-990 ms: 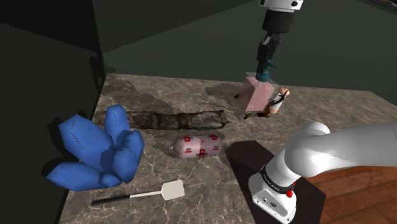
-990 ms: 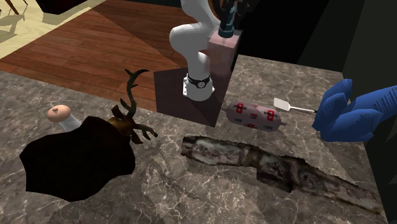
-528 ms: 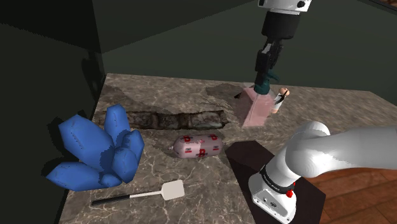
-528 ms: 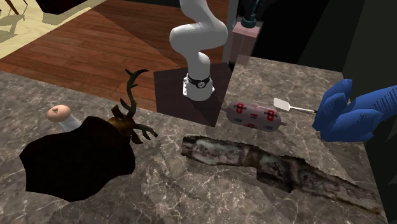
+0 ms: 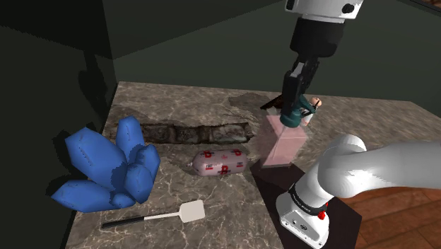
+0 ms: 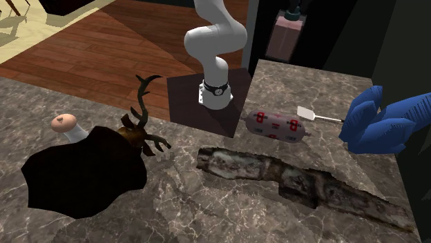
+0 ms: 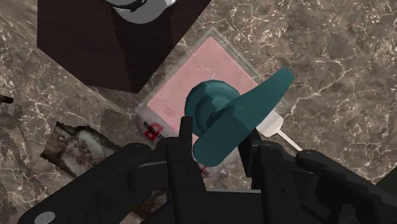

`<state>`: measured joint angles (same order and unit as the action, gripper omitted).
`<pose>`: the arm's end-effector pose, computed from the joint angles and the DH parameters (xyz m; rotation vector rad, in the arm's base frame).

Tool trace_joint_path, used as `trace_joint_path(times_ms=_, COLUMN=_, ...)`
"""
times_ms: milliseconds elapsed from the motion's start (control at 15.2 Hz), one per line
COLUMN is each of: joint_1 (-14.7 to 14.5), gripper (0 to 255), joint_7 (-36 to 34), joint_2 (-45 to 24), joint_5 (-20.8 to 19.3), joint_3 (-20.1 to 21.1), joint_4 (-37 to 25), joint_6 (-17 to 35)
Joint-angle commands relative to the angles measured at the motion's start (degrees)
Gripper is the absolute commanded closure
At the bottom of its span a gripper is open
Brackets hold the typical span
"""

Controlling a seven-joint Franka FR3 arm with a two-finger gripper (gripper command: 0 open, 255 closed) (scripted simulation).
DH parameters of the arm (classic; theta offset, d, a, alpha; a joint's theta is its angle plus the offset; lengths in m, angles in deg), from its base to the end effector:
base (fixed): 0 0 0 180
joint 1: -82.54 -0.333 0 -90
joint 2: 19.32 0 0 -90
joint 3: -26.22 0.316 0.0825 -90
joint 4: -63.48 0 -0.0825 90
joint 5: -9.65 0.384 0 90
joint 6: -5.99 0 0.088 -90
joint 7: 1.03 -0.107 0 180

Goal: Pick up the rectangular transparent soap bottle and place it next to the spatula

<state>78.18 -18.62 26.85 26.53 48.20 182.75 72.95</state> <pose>0.1998 0.2124 0.6586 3.0839 0.1799 -0.2302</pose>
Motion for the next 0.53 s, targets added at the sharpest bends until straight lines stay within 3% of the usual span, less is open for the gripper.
trace_joint_path(times_ms=0, joint_1=-0.23, gripper=255, joint_7=-3.15, joint_2=-0.24, joint_5=2.44, joint_3=2.70, joint_4=-1.20, joint_6=-0.20)
trace_joint_path(times_ms=330, joint_1=-0.20, gripper=255, joint_7=-10.57, joint_2=-1.98, joint_5=7.62, joint_3=9.49, joint_4=-5.07, joint_6=0.05)
trace_joint_path(times_ms=462, joint_1=-0.29, gripper=255, joint_7=-10.71, joint_2=-1.68, joint_5=7.97, joint_3=9.90, joint_4=-4.24, joint_6=0.70)
